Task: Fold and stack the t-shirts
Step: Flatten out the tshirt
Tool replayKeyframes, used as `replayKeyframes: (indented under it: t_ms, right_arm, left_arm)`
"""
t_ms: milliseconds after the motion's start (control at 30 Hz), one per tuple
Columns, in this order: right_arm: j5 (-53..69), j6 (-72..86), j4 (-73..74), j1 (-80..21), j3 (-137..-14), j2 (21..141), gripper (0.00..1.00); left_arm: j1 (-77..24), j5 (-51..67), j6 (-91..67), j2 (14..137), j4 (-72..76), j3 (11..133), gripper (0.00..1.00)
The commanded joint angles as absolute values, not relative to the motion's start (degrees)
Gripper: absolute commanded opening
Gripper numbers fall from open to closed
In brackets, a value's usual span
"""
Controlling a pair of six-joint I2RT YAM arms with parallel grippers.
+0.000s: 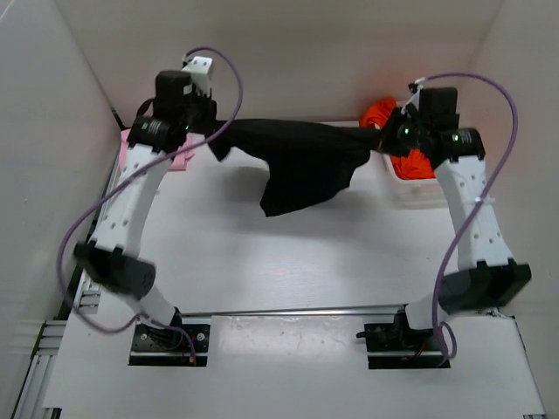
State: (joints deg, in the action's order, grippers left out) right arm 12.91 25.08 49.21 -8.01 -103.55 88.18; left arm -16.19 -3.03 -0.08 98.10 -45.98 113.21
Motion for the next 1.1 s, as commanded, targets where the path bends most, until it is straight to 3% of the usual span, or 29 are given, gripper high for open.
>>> replayKeyframes:
  t_ms: [0,133,200,233,267,300,333,433,700,800,1067]
  right_arm:
    - [19.2,26.5,49.4,-9.8,-87.0,82.7,0.00]
    - [18.4,30.1,42.8,-14.7,-65.7,74.1,0.00]
    - [17.1,34.1,40.3,-16.5,-53.2,71.6,0.00]
    - [16.6,35.5,39.1,-18.3,-49.4,69.7,0.03]
    - [16.0,38.0,37.3,-19.2,-46.1,69.1,0.14]
    - [16.0,38.8,36.5,-20.7,-40.5,68.5,0.25]
    - [14.7,39.5,35.9,-21.4,-38.4,68.5,0.41]
    - [12.0,40.6,35.9,-22.4,-33.8,67.3,0.54]
    - [4.5,41.1,42.4,-22.4,-34.8,63.0,0.58]
    - [1.0,42.3,45.8,-22.4,-36.1,59.8,0.60]
    - [-6.1,42.3,53.7,-22.4,-41.0,58.0,0.61]
  left_arm:
    - [-17.9,-1.2,0.0,87.9,-48.3,97.2,0.13]
    - [-17.9,-1.2,0.0,79.2,-48.3,77.9,0.15]
    - [-17.4,-1.2,0.0,74.6,-48.3,70.2,0.21]
    - [-17.4,-0.2,0.0,73.2,-48.3,62.7,0.30]
    - [-17.4,0.4,0.0,71.9,-48.3,59.2,0.50]
    - [-16.8,0.4,0.0,69.7,-48.8,55.8,0.60]
    - [-16.1,1.0,0.0,68.7,-49.5,50.9,0.62]
    - [-13.5,2.2,0.0,65.8,-54.4,46.1,0.68]
    - [-5.0,1.5,0.0,63.3,-59.1,49.7,0.73]
    - [-3.2,4.0,0.0,64.3,-58.2,51.0,0.81]
    - [-3.2,5.0,0.0,73.8,-53.5,53.1,0.78]
